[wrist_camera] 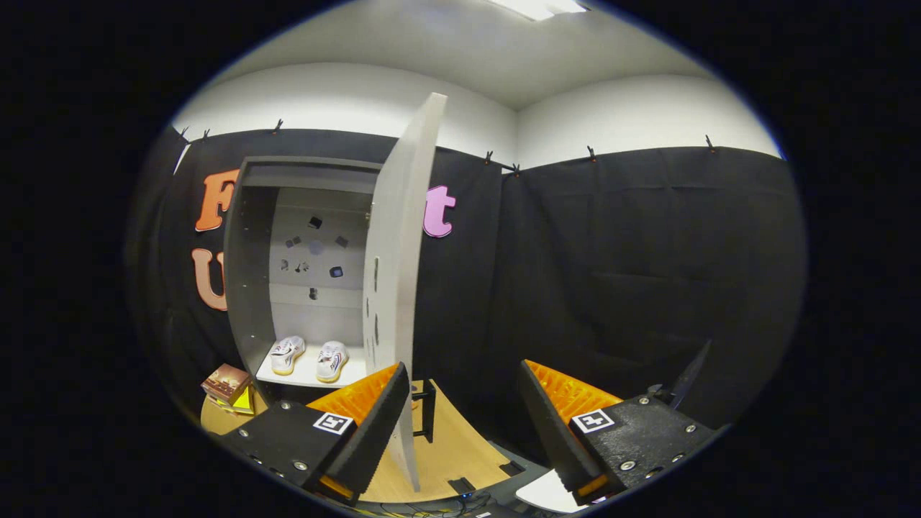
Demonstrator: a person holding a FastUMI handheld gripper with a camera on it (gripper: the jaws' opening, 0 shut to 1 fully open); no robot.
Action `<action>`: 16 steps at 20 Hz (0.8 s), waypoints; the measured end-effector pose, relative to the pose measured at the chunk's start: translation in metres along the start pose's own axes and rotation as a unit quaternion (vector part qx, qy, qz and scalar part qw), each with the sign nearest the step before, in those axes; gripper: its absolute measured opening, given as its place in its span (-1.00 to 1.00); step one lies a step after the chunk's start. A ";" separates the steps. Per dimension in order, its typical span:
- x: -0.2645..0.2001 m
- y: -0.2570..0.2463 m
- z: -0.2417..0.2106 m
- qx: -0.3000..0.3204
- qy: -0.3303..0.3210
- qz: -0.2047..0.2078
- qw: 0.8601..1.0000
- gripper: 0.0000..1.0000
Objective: Open the shoe cabinet door, grab the shoes and put them into the shoe cabinet, then close the shoe cabinet door.
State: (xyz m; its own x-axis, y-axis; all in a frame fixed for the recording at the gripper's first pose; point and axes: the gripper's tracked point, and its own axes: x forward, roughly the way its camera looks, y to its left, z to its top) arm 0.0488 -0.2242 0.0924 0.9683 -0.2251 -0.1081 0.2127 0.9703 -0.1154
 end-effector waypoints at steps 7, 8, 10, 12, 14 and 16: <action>0.031 0.009 -0.001 0.028 0.006 0.010 1.000 0.90; 0.031 0.008 0.000 0.024 0.003 0.005 1.000 0.90; 0.031 0.008 0.000 0.019 -0.002 -0.002 1.000 0.84; 0.028 0.013 0.001 0.029 0.000 -0.001 1.000 0.84; 0.024 0.017 -0.001 0.027 0.000 0.003 1.000 0.82; 0.020 0.021 -0.001 0.023 0.000 0.005 1.000 0.81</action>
State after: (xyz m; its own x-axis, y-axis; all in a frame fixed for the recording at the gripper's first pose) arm 0.0725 -0.2079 0.0871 0.9705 -0.2154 -0.1086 0.2089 0.9755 -0.0683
